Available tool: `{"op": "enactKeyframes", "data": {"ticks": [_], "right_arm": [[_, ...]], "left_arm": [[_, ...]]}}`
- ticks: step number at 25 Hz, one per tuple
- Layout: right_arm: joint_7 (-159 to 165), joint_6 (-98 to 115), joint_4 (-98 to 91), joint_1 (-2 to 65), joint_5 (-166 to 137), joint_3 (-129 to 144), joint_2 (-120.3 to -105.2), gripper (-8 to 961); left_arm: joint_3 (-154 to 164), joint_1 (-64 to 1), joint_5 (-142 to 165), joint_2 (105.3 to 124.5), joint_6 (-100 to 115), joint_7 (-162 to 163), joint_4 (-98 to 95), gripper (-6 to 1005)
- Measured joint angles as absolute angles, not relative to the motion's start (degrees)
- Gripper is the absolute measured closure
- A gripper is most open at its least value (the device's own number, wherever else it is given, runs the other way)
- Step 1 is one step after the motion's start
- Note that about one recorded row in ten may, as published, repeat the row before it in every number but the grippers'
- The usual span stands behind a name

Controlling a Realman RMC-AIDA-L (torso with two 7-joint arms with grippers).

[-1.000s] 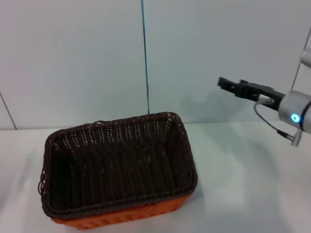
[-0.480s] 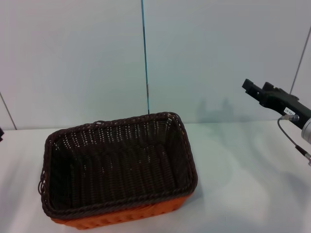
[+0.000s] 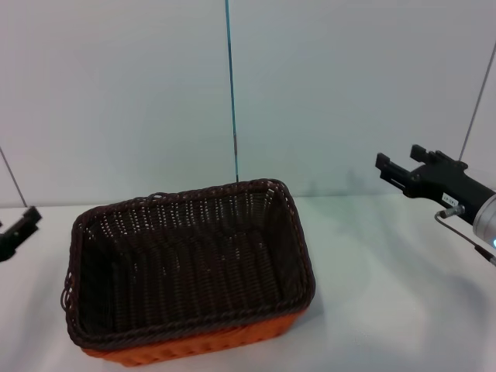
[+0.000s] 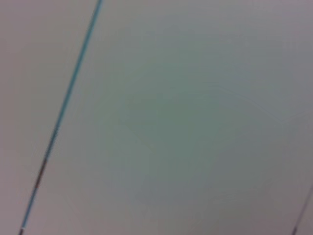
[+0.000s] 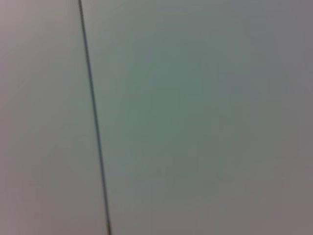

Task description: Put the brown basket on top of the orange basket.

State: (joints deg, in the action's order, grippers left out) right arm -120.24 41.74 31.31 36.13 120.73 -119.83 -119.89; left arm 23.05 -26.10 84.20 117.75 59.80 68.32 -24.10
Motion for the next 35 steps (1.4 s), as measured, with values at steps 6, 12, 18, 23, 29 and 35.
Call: {"op": "enactKeyframes", "data": {"ticks": [6,12,18,23,29,35], "right_arm": [[-121.1,34.7,30.7,37.5,118.0,-119.8,-119.73,222],[-121.2,33.0,30.5,38.8,117.3,-119.5,-119.70,222],[-121.5,30.6,30.4,41.1,116.7,-119.3,-119.64,222],[-121.6,29.7,30.9,41.5,116.8,-119.7,-119.62,222],[-121.6,29.6,31.1,41.7,117.0,-119.9,-119.61,222],[-121.5,29.5,30.9,41.8,117.1,-119.9,-119.61,222]], "left_arm": [[22.7,-26.9,82.0,119.07,59.2,56.0,-21.3,189],[22.0,-30.5,78.1,119.59,55.0,43.5,-16.5,192],[20.1,-32.6,76.5,119.54,55.2,43.3,-16.4,194],[19.8,-33.0,74.6,118.63,54.6,45.7,-16.7,196],[19.7,-32.6,72.9,118.55,52.7,45.8,-17.7,199],[19.7,-32.3,72.6,118.41,52.6,46.2,-17.8,201]]}}
